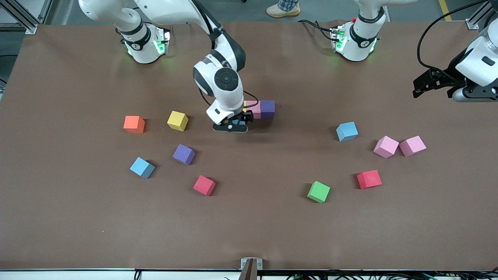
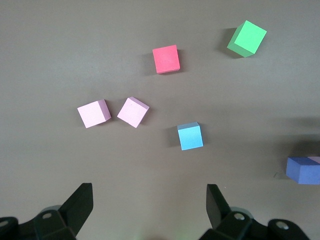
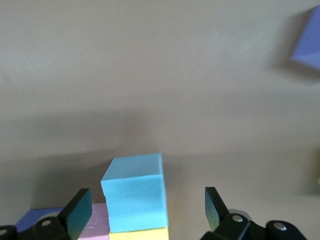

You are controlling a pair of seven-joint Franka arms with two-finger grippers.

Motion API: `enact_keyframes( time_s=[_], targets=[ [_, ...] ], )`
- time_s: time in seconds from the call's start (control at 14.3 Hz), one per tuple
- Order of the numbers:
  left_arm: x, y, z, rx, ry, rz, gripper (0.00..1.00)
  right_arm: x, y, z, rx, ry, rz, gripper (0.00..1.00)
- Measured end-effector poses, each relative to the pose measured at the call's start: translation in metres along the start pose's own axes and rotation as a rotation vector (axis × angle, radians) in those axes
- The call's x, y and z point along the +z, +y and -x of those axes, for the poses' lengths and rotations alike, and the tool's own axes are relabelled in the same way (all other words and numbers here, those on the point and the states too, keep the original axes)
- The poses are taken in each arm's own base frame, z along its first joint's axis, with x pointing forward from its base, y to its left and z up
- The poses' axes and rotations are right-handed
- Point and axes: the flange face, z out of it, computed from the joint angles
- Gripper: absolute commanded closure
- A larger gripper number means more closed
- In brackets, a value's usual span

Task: Arrange 11 blocks into digit 3
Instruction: 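Place the cyan block below the yellow block with the right gripper, then grasp the purple block near the blue block with the right gripper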

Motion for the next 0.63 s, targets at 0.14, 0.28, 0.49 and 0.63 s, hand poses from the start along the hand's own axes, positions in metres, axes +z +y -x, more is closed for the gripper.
enact_keyframes(
  time_s=[0.14,0.28,0.49,0.63],
  targets=[
    [-0.004,-0.001,0.0,-0.002,0.011,0.0,0.0,-0.029,0.038,-0.037,0.082,0.006,-0.013,0.0],
    [-0.007,-0.002,0.0,-0.004,0.017,0.001,0.0,-0.039,0.09,-0.082,0.176,0.013,-0.016,0.0],
    [-0.007,-0.005,0.0,-0.009,0.016,0.001,0.0,-0.026,0.146,-0.116,0.276,0.015,0.0,0.0],
    [-0.006,-0.017,0.0,-0.031,0.011,0.001,0.0,-0.005,0.167,-0.121,0.309,0.045,-0.014,0.0]
  ],
)
